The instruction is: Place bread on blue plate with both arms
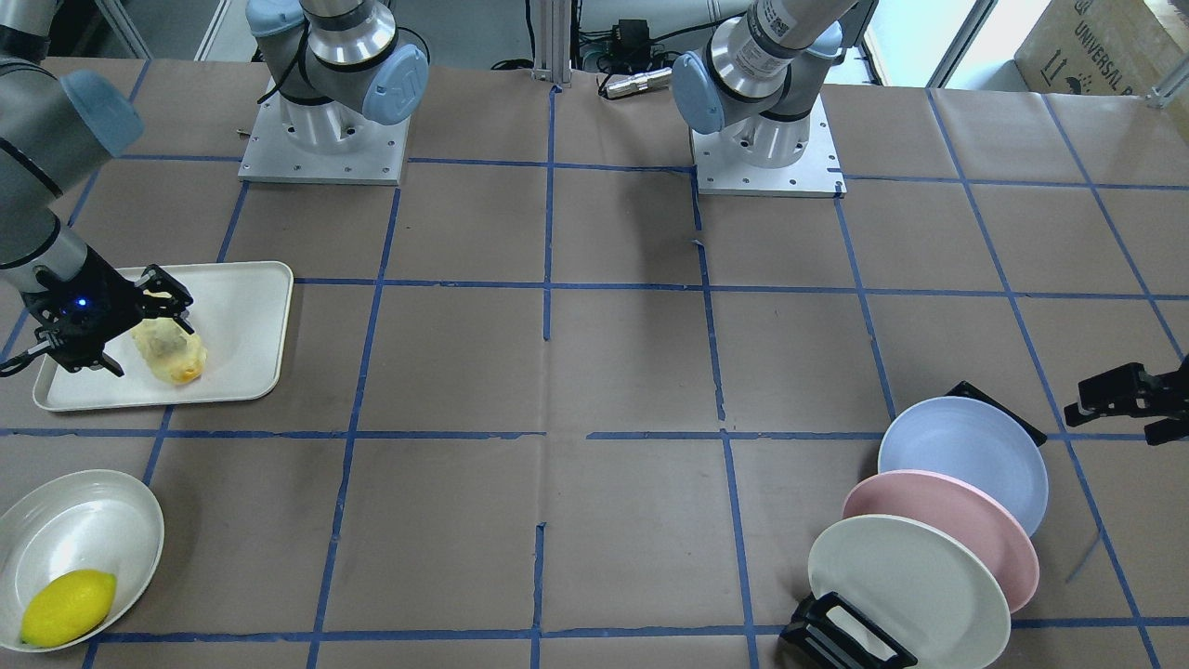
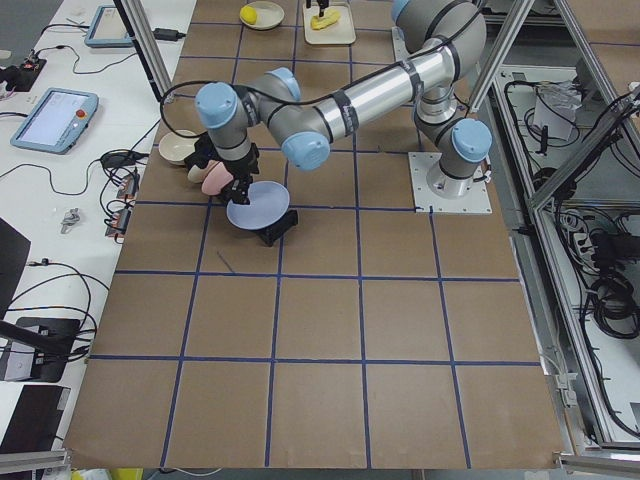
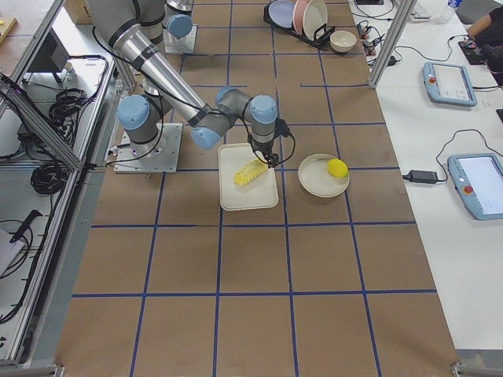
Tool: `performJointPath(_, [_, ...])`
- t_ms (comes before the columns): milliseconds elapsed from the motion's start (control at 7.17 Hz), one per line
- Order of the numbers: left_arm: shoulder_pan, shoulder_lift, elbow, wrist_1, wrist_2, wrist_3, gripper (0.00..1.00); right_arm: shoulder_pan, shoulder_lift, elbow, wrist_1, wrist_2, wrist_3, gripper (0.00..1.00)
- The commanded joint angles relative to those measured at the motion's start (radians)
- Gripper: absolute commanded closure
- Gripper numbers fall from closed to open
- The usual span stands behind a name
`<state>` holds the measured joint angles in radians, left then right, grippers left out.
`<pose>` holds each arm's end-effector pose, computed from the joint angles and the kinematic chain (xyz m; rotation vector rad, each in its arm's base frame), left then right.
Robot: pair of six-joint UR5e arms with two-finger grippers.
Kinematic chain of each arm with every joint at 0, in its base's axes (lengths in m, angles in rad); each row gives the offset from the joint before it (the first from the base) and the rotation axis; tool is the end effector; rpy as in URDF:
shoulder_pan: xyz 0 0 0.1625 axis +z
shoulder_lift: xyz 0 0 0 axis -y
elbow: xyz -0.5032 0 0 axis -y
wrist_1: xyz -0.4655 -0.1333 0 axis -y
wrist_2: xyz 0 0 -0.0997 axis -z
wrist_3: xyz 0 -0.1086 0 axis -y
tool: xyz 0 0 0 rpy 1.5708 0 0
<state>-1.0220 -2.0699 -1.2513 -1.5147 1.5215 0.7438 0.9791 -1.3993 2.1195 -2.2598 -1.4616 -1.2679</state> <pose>0.2909 -0.7416 0.4012 -0.2900 -3.0122 -0.1044 -0.1763 -0.5226 0.2403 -1.0091 2.8777 -0.1051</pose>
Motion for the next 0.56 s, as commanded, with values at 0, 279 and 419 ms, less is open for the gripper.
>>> performJointPath(0, [0.008,-0.12,0.046,0.004,-0.039,0.014,0.0,-0.036,0.045,0.002,-0.027,-0.002,-0.036,0.0])
performJointPath(279, [0.01,-0.166,0.02,0.007,-0.041,0.014,0.0,-0.045,0.046,0.029,-0.032,0.0,-0.03,0.01])
performJointPath(419, [0.02,-0.211,0.026,0.008,-0.044,0.026,0.0,-0.045,0.037,0.062,-0.094,-0.006,0.051,0.21])
